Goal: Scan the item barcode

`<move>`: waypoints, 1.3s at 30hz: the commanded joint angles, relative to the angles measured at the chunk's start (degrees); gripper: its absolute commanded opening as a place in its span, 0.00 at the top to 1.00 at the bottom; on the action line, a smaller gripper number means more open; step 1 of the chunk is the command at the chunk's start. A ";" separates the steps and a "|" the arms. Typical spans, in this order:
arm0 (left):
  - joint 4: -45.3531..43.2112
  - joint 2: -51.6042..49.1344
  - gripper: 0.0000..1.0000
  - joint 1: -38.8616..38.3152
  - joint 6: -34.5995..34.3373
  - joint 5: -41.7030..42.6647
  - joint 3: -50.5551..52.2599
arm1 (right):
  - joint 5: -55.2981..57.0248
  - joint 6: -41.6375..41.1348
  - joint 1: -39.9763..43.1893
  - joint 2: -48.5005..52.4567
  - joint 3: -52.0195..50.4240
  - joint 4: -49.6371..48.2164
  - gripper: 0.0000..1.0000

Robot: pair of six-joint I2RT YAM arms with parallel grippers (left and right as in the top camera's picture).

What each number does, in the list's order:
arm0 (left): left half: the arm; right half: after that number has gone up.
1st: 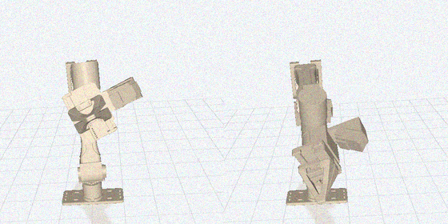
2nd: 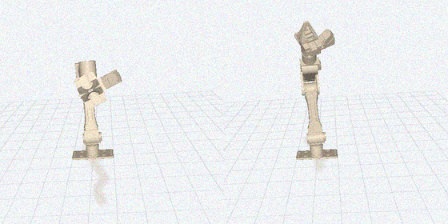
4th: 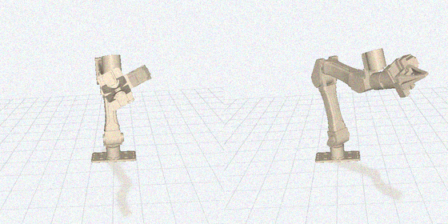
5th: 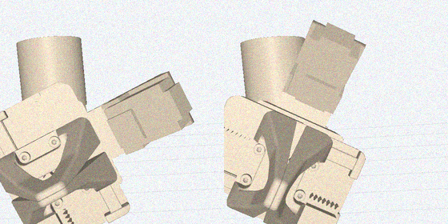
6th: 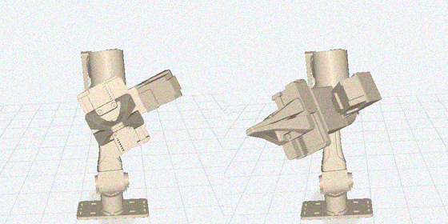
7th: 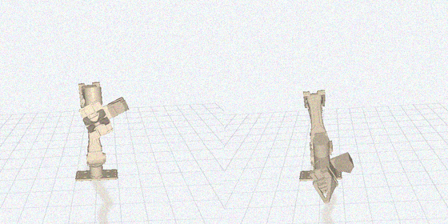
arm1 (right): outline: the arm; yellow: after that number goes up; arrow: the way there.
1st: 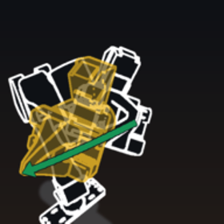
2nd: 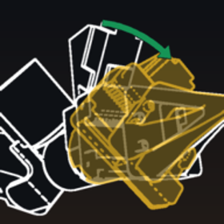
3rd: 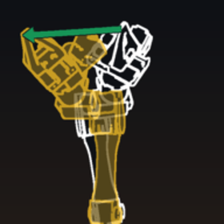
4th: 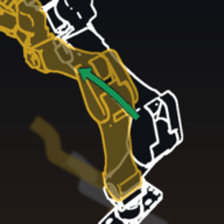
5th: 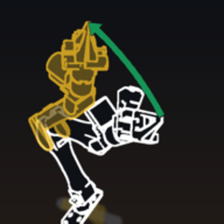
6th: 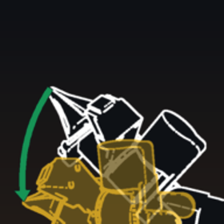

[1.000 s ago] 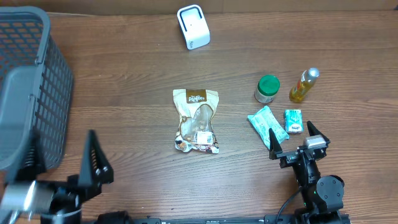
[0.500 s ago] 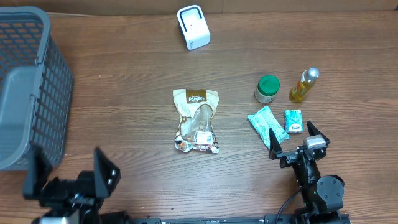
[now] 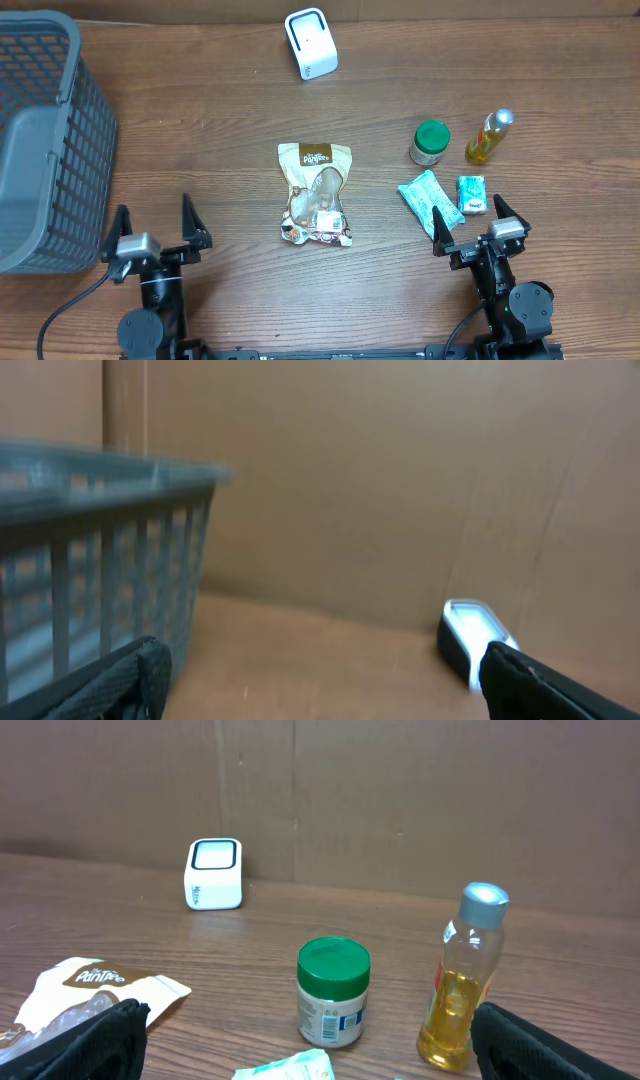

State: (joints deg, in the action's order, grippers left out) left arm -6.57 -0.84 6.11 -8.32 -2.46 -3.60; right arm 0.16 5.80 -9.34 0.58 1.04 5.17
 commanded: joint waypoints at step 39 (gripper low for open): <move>10.99 0.59 0.00 -3.48 11.10 2.03 3.32 | -0.31 0.07 0.37 -0.42 -0.59 -0.33 0.00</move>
State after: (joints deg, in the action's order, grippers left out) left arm 4.49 -0.84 2.92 1.72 -1.10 -0.51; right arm 0.19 5.80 -9.34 0.58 1.04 5.15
